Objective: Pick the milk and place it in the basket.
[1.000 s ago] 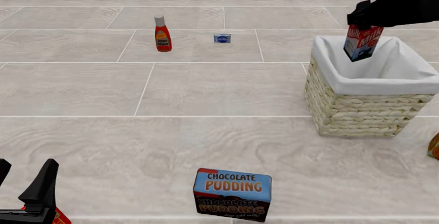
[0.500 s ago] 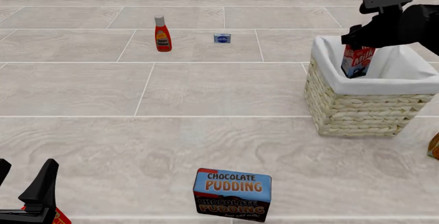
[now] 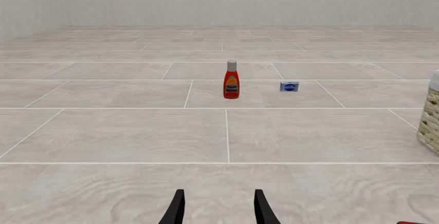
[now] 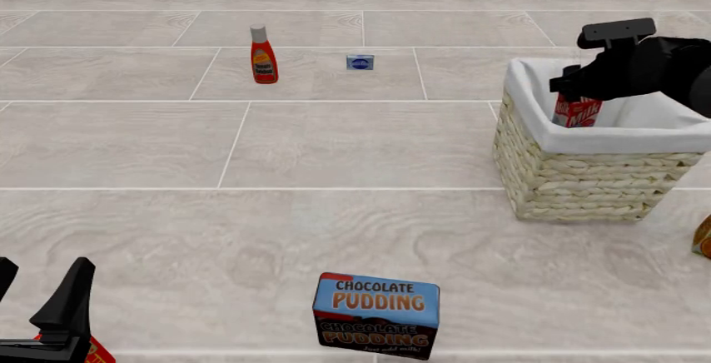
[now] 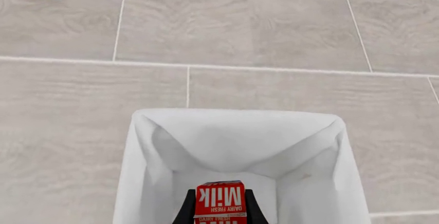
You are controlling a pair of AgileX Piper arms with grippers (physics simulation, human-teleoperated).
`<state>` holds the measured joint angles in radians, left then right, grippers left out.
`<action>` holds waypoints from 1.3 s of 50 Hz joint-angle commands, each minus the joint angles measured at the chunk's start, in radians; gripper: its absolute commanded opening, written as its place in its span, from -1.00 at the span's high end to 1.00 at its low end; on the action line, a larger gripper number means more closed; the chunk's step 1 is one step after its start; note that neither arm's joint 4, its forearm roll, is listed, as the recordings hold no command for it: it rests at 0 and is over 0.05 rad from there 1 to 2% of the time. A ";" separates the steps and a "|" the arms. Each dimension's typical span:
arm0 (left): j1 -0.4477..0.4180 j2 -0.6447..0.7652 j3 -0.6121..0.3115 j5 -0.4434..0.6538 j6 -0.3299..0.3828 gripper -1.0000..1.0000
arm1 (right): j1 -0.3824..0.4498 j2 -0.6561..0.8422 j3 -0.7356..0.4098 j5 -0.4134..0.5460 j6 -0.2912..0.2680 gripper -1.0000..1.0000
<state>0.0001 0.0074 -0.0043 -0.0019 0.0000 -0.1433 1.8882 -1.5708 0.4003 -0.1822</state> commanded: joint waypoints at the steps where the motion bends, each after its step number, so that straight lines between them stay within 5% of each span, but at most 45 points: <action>1: 0.000 0.000 0.000 0.000 0.000 -1.00 | -0.016 0.018 -0.007 -0.022 0.029 1.00; 36: 0.000 0.000 0.000 0.000 0.000 -1.00 | -0.035 0.061 0.018 -0.036 0.036 1.00; 37: 0.000 0.000 0.000 0.000 0.000 -1.00 | -0.034 0.059 0.018 -0.035 0.034 -1.00; 65: 0.000 0.000 0.000 0.000 0.000 -1.00 | -0.024 -0.139 0.072 0.002 0.015 -1.00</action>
<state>0.0000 0.0075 -0.0043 -0.0019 0.0000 -0.1731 1.8320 -1.5245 0.3905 -0.1620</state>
